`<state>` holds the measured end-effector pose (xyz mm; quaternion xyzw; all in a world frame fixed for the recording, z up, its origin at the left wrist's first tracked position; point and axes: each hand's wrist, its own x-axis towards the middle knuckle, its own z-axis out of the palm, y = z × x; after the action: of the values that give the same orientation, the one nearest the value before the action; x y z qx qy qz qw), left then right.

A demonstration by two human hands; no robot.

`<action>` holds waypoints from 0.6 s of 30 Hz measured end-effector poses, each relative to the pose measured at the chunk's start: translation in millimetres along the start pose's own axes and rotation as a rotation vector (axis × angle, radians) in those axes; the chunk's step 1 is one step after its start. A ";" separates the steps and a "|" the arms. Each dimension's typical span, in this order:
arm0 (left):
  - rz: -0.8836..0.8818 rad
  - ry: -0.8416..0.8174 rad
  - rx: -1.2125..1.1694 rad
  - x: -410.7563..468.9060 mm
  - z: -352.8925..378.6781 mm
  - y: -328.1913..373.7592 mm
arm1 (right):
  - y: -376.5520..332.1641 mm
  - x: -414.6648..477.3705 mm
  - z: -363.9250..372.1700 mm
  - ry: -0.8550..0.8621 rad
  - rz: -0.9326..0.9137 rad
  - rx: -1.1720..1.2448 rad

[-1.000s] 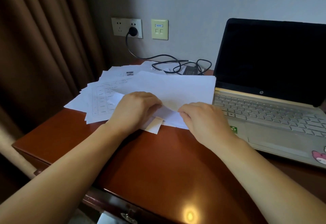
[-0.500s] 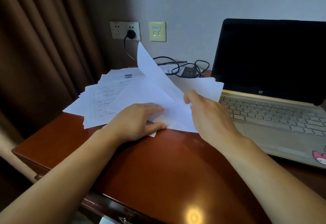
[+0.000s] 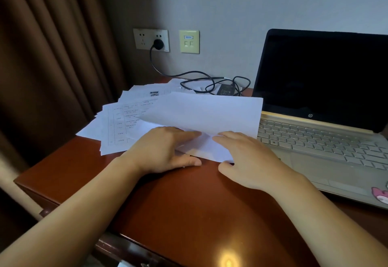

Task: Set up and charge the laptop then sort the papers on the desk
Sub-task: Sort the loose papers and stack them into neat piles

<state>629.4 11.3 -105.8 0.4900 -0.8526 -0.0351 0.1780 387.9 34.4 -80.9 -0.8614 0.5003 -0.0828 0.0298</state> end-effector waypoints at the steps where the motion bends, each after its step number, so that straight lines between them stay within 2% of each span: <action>1: 0.008 0.000 -0.003 0.1 0.3 -0.1 | 0.1 -0.9 -1.7 -0.008 0.005 0.019; 8: 0.121 0.055 0.053 1.8 4.6 6.3 | 0.5 -1.0 3.5 0.023 0.019 0.015; 13: 0.127 0.074 0.032 1.7 6.9 1.6 | 2.2 -0.5 3.8 0.036 0.036 0.005; 18: 0.166 0.086 -0.005 2.6 7.1 4.7 | 7.5 1.3 6.7 0.120 0.013 0.075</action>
<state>622.0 10.7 -110.6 0.4182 -0.8818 -0.0012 0.2181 383.3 29.3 -88.3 -0.8497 0.5035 -0.1528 0.0324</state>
